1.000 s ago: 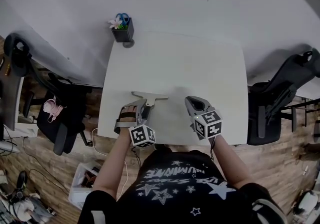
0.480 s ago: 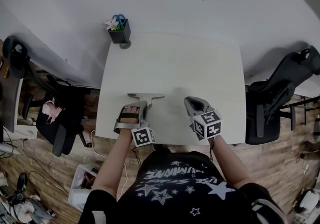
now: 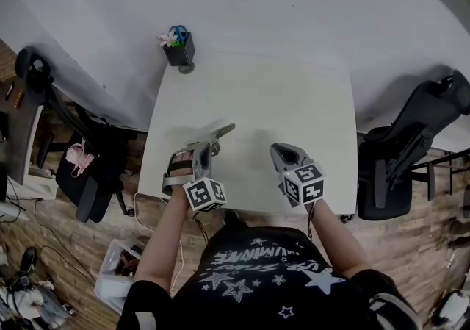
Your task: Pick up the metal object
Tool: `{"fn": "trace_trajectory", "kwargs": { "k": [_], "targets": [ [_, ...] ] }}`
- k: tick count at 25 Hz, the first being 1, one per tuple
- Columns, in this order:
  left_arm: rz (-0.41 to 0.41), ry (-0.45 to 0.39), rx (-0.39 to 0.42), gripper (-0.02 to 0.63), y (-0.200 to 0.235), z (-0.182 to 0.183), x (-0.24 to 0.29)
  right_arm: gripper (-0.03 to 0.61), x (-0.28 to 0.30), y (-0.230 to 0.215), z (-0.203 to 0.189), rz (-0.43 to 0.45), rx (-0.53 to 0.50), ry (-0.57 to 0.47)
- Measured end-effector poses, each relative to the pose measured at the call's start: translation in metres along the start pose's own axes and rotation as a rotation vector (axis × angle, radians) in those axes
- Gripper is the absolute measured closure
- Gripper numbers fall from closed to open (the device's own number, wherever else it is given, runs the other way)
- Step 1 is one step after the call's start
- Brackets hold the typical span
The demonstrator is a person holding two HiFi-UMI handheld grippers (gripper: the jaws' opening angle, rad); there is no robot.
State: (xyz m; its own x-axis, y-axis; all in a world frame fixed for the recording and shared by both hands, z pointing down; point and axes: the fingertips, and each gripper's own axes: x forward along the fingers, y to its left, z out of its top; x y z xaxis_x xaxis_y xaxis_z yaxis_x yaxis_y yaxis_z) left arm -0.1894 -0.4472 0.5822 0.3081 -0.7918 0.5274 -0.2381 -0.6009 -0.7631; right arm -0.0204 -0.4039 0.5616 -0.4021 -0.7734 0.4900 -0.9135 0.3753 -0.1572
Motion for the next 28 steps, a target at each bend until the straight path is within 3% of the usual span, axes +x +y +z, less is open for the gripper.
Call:
{"fn": "trace_trajectory", "kwargs": {
  "k": [5, 12, 21, 28],
  "targets": [
    [0.031, 0.005, -0.113, 0.588, 0.004, 0.019, -0.029, 0.529, -0.018, 0.000, 0.002, 0.029, -0.019, -0.025],
    [0.054, 0.034, -0.347, 0.588, -0.005, 0.032, -0.068, 0.529, -0.044, 0.002, 0.004, 0.099, -0.021, -0.063],
    [0.073, 0.044, -0.769, 0.589, -0.025, 0.042, -0.123, 0.529, -0.083, 0.008, -0.003, 0.189, -0.068, -0.077],
    [0.126, 0.066, -0.914, 0.589, -0.059, 0.052, -0.172, 0.529, -0.117, 0.019, -0.024, 0.267, -0.119, -0.066]
  ]
}}
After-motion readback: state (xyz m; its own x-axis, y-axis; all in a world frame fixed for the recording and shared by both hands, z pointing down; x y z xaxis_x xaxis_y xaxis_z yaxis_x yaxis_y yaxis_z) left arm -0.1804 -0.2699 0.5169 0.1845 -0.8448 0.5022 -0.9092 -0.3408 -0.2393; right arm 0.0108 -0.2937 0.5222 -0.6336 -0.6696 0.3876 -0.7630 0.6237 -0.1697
